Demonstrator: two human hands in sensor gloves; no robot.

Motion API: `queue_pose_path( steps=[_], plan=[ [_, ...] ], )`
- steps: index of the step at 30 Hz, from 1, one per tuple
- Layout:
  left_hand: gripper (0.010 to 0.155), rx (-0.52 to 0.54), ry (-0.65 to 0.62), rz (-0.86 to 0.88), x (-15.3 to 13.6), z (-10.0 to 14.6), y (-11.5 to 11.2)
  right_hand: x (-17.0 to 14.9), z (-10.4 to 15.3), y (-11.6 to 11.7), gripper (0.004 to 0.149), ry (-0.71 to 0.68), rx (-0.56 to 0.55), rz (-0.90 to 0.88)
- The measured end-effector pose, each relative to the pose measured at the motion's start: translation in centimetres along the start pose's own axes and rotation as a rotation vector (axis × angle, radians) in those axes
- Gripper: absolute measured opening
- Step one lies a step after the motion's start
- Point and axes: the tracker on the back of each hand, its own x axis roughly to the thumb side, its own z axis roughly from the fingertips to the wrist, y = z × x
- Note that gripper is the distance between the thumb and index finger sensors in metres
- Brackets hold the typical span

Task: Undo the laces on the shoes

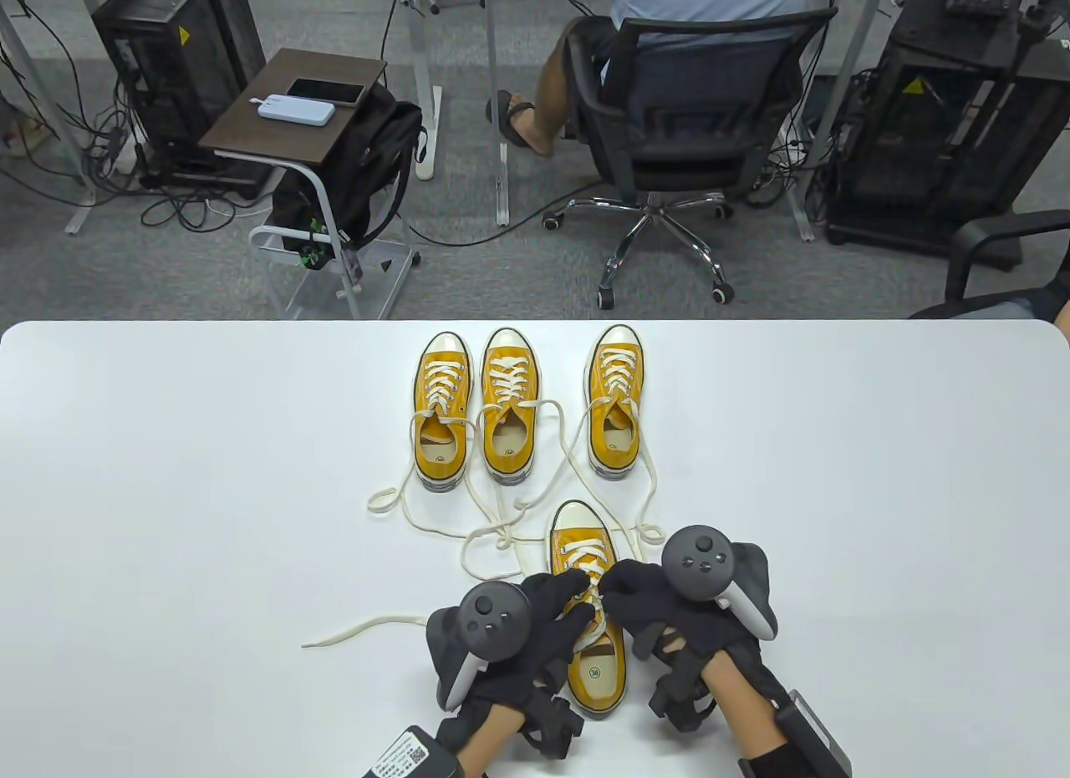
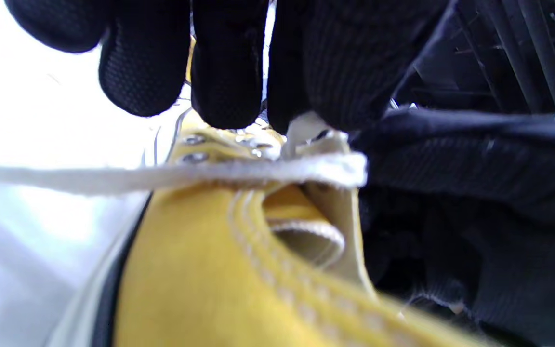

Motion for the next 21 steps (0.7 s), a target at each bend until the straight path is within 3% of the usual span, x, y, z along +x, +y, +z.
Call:
queue_pose_path(
  steps=[4,13,17,21],
  plan=[
    [0.037,0.050,-0.018,-0.020,0.2,0.1,0.2,-0.4,-0.1,-0.2,0.034,0.007,0.017,-0.027],
    [0.038,0.019,0.021,0.035,-0.6,0.3,-0.1,-1.2,-0.1,-0.8,0.036,0.034,0.053,-0.052],
    [0.038,0.026,0.003,0.028,-0.3,0.4,0.0,-0.8,0.1,-1.0,0.059,0.021,0.006,-0.016],
    [0.038,0.040,-0.016,0.022,-0.2,0.6,-0.1,0.0,0.0,0.1,0.054,0.026,0.001,0.059]
  ],
)
